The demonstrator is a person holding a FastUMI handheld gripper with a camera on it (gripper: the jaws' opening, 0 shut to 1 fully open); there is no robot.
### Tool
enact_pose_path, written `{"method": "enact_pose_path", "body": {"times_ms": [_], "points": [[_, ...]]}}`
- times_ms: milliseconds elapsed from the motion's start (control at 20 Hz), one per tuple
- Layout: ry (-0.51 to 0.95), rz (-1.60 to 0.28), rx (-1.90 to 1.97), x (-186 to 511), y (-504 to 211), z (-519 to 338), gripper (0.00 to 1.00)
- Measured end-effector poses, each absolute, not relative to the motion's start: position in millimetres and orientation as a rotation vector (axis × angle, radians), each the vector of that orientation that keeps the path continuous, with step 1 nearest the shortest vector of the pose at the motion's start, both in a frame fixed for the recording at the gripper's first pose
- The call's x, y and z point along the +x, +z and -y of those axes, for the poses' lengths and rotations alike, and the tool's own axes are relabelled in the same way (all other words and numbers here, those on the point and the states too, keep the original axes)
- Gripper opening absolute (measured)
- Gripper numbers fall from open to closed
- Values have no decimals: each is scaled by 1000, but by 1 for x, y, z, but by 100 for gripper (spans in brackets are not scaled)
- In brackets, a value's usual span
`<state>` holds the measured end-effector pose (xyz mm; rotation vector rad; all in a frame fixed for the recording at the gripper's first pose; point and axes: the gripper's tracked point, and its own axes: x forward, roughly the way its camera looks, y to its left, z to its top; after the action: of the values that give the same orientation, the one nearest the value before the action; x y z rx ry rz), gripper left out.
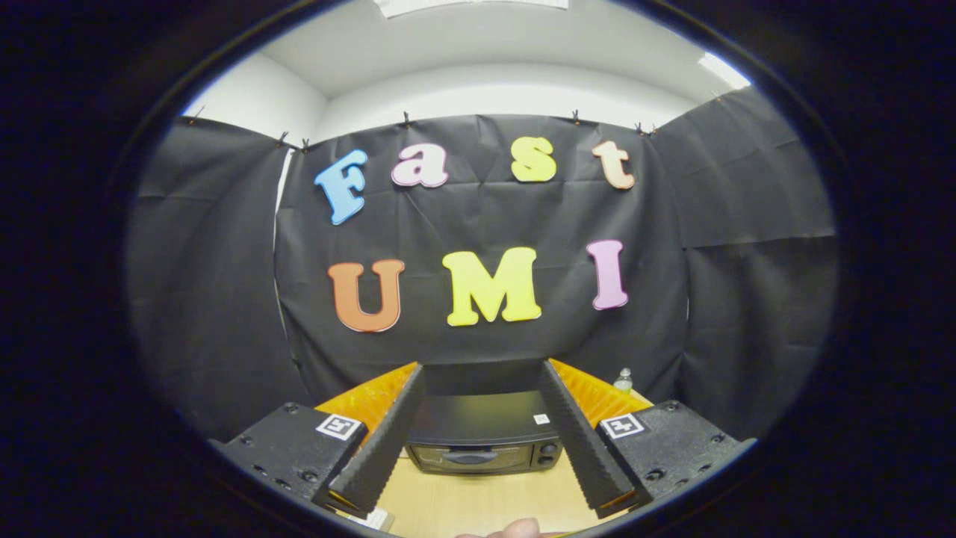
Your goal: Open the toaster oven, put the food inside, and close the toaster oven door.
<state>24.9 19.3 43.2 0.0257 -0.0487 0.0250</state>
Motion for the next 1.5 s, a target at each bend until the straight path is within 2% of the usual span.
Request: {"method": "enact_pose_path", "body": {"times_ms": [450,1500], "points": [[-1,29,14,-32,26,-13,100],[3,-1,4,-35,20,-18,100]]}}
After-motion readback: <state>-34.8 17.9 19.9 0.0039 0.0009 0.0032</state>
